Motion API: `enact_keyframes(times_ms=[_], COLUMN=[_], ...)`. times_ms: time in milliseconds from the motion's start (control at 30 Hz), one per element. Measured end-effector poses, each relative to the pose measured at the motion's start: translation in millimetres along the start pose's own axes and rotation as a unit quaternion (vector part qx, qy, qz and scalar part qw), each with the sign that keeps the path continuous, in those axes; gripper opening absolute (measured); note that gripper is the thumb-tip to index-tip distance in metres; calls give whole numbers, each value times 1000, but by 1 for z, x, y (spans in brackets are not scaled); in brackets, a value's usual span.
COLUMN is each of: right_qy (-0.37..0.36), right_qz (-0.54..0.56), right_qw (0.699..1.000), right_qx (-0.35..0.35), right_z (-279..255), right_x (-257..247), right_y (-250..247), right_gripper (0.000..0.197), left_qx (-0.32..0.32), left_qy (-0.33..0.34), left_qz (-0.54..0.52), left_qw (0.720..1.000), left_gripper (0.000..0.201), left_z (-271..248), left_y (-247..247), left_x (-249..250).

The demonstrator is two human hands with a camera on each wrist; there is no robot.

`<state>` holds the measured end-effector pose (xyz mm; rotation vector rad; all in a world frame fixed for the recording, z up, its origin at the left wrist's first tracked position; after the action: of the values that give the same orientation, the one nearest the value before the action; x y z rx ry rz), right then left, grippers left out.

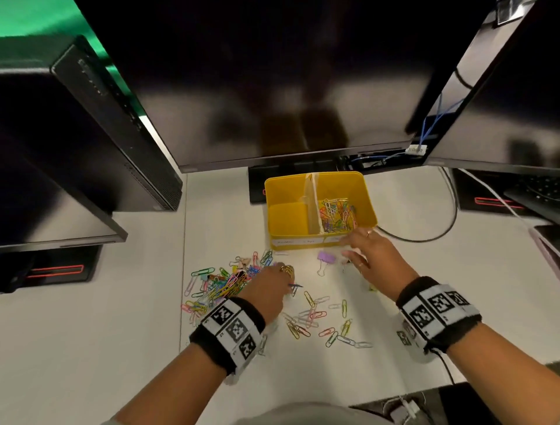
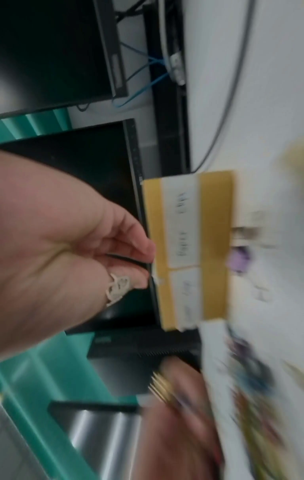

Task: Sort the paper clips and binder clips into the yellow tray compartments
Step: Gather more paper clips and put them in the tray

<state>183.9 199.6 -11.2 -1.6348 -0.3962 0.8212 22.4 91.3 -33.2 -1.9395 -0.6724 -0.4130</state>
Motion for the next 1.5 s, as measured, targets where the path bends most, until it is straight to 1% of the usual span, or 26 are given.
enact_keyframes(times_ms=[67,100,167,233,267,333,400,467,500,567,633,667,700,767,800,867,933,967,1033,1067,1133,1200,1267,1333,1400,1500], right_qy=[-9,-12,-17,-20,-23,-19,-13,-17,-10,-1,-53,-99,-119,-128,-131,-115,-91,-76,-66,-61,-51,-41,-24,-9,-8,-12], right_qz=[-6,-6,-11,-41,-51,-54,-52,-53,-51,-39,-61,-97,-104,-136,-152,-153,-134,-116,-114,-116,-104,-93,-71,-62,-83,-150], right_qw=[994,987,972,962,959,959,961,964,963,961,959,954,951,947,946,953,953,956,957,960,965,968,972,975,973,967], right_qx=[-106,-160,-234,-269,-277,-279,-270,-261,-265,-273,-273,-265,-265,-262,-254,-236,-255,-258,-258,-247,-235,-230,-221,-214,-215,-206], right_z=[-27,-39,-57,-67,-70,-70,-65,-60,-57,-50,-47,-47,-46,-45,-47,-48,-46,-45,-44,-43,-42,-44,-46,-47,-48,-50], right_x=[5,6,7,5,3,3,5,7,8,7,3,0,0,0,-1,-3,-8,-8,-8,-8,-9,-9,-6,-4,-6,-12], right_y=[25,37,59,73,77,84,84,87,89,85,82,79,79,80,81,84,84,86,88,88,88,87,89,89,89,90], right_gripper=[17,23,53,83,91,96,87,75,71,64,48,40,34,18,11,13,13,17,19,17,15,16,24,28,27,29], left_qx=[27,44,87,113,118,108,61,-22,-49,-59,-25,14,68,159,177,159,96,62,5,-13,-34,-38,-38,-34,-47,-52], left_qy=[10,20,48,61,62,60,38,4,1,37,99,120,143,166,163,117,46,16,-17,-24,-41,-63,-68,-61,-47,-47], left_qz=[-55,-74,-110,-132,-129,-104,-54,31,63,84,68,55,39,-13,-45,-78,-52,-37,-30,-28,-24,-21,-25,-10,30,80], left_qw=[998,996,989,983,983,987,996,999,997,994,992,991,987,973,970,977,993,997,999,999,998,997,997,998,997,994], left_gripper=[27,26,24,23,23,26,32,40,42,41,38,38,37,30,26,22,22,26,37,48,72,78,67,50,37,29], left_z=[2,6,22,44,56,83,110,128,133,134,118,105,94,63,47,24,12,11,8,9,11,14,16,18,19,18], left_y=[-24,-35,-53,-61,-63,-63,-59,-51,-45,-38,-39,-43,-47,-54,-53,-36,-9,6,36,48,67,76,80,81,80,80], left_x=[17,28,52,73,82,97,106,108,107,105,105,104,101,91,83,62,39,27,13,10,8,7,7,5,3,5])
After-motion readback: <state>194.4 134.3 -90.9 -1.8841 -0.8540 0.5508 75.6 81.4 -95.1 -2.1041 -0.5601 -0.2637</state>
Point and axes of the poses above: each hand's wrist, its own z-axis towards the middle knuckle, its own y-axis out of the palm, x = y × z, the point moved 3 cm from there along z, towards the middle knuckle, and after that the axes turned 15 degrees about -z, right-handed, at the moved point
